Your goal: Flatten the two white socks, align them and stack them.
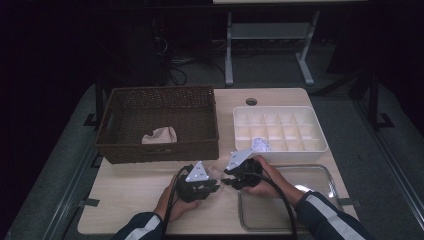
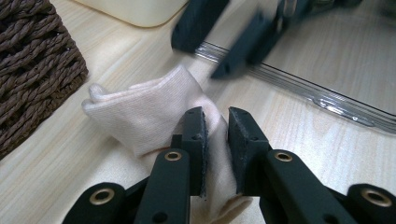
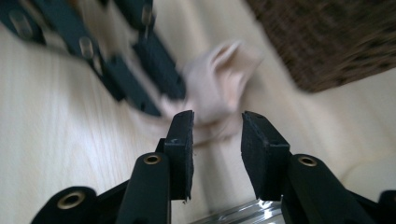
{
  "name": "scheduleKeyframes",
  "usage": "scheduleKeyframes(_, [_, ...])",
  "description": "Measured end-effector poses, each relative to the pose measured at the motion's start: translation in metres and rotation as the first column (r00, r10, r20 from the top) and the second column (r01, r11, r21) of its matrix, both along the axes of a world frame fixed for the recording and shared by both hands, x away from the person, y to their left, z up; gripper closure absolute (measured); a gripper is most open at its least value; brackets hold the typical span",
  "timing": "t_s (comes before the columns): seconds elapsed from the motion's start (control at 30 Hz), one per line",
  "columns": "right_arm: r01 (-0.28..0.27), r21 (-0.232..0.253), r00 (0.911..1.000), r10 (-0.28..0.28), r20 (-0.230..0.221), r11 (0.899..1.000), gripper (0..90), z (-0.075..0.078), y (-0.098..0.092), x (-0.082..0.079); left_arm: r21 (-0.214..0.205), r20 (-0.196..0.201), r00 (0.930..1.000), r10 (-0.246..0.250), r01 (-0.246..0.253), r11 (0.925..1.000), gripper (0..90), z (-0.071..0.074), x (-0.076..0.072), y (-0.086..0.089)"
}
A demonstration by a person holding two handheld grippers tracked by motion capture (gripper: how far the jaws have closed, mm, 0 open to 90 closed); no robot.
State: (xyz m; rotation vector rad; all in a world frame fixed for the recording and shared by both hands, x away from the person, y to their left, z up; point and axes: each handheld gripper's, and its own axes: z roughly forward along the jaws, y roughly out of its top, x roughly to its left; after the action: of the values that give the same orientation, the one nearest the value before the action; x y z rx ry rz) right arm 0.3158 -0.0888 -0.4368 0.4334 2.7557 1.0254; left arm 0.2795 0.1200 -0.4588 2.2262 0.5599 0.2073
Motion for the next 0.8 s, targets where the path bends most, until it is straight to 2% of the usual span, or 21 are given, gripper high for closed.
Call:
scheduleKeyframes(0.07, [0.026,0.055,0.9996,-0.027,0.009,0.998,65.3,0.006,-0.001,0.0,-0.003,0.003,1.0,0.001,-0.001,1.0,76.7,-0.001,-0.001,0.0])
scheduleKeyframes(0.2, [0.032,0.097,0.9983,-0.036,0.047,0.995,67.1,0.007,0.008,0.001,-0.013,0.003,1.0,0.001,-0.001,0.9999,75.3,-0.002,-0.001,-0.001])
scheduleKeyframes(0.27, [0.03,0.099,0.9983,-0.035,0.046,0.995,68.7,0.006,0.012,0.001,-0.01,0.007,1.0,-0.004,0.004,0.9999,74.9,-0.002,-0.001,0.0])
scheduleKeyframes(0.33, [0.05,0.039,0.9959,-0.053,0.073,0.998,70.6,-0.001,0.019,0.004,-0.003,0.017,0.9998,-0.011,0.011,0.9999,72.3,-0.001,-0.002,0.0])
scheduleKeyframes(0.37, [0.063,0.02,0.9961,-0.064,0.061,0.998,71.8,-0.005,0.021,0.007,-0.003,0.016,0.9998,-0.012,0.012,0.9999,70.9,-0.001,-0.003,0.0])
scheduleKeyframes(0.4, [0.079,0.019,0.9965,-0.079,0.028,0.997,72.5,-0.009,0.02,0.011,0.003,0.018,0.9996,-0.02,0.02,0.9998,66.9,-0.001,-0.004,0.001])
scheduleKeyframes(0.47, [0.072,0.018,0.9971,-0.072,0.026,0.997,73.9,-0.009,0.02,0.012,-0.009,0.011,0.9997,-0.02,0.021,0.9997,63.0,0.0,-0.006,0.002])
scheduleKeyframes(0.5, [0.072,0.018,0.9971,-0.072,0.026,0.997,73.9,-0.009,0.02,0.012,-0.023,-0.01,0.9996,-0.026,0.026,0.9994,63.0,0.001,-0.005,0.005])
scheduleKeyframes(0.57, [0.068,0.005,0.9971,-0.069,0.032,0.998,77.7,-0.01,0.02,0.011,-0.062,-0.037,0.9993,-0.008,0.005,0.9981,57.6,0.005,-0.005,0.016])
scheduleKeyframes(0.6, [0.067,0.001,0.9972,-0.067,0.032,0.998,78.9,-0.012,0.02,0.01,-0.095,-0.053,0.9986,0.01,-0.015,0.9954,53.0,0.01,-0.006,0.027])
scheduleKeyframes(0.63, [0.07,0.003,0.9972,-0.07,0.028,0.998,78.9,-0.012,0.02,0.01,-0.095,-0.053,0.9986,0.01,-0.015,0.9954,52.0,0.01,-0.006,0.027])
scheduleKeyframes(0.67, [0.07,0.003,0.9972,-0.07,0.028,0.998,78.9,-0.012,0.02,0.01,-0.1,-0.046,0.9984,0.033,-0.037,0.9943,52.0,0.014,-0.005,0.033])
scheduleKeyframes(0.7, [0.061,0.0,0.9978,-0.061,0.026,0.998,78.9,-0.011,0.019,0.01,-0.117,-0.05,0.997,0.06,-0.065,0.991,51.5,0.017,-0.004,0.04])
scheduleKeyframes(0.73, [0.065,0.001,0.9975,-0.065,0.029,0.998,78.9,-0.012,0.019,0.01,-0.153,-0.053,0.9949,0.086,-0.093,0.9838,52.7,0.021,-0.002,0.046])
scheduleKeyframes(0.77, [0.066,-0.001,0.9973,-0.066,0.033,0.998,79.0,-0.012,0.02,0.01,-0.153,-0.053,0.9949,0.086,-0.093,0.9838,54.2,0.021,-0.002,0.046])
scheduleKeyframes(0.8, [0.068,0.0,0.9972,-0.067,0.032,0.998,79.1,-0.012,0.02,0.008,-0.147,-0.06,0.9925,0.106,-0.114,0.9826,54.3,0.02,0.0,0.044])
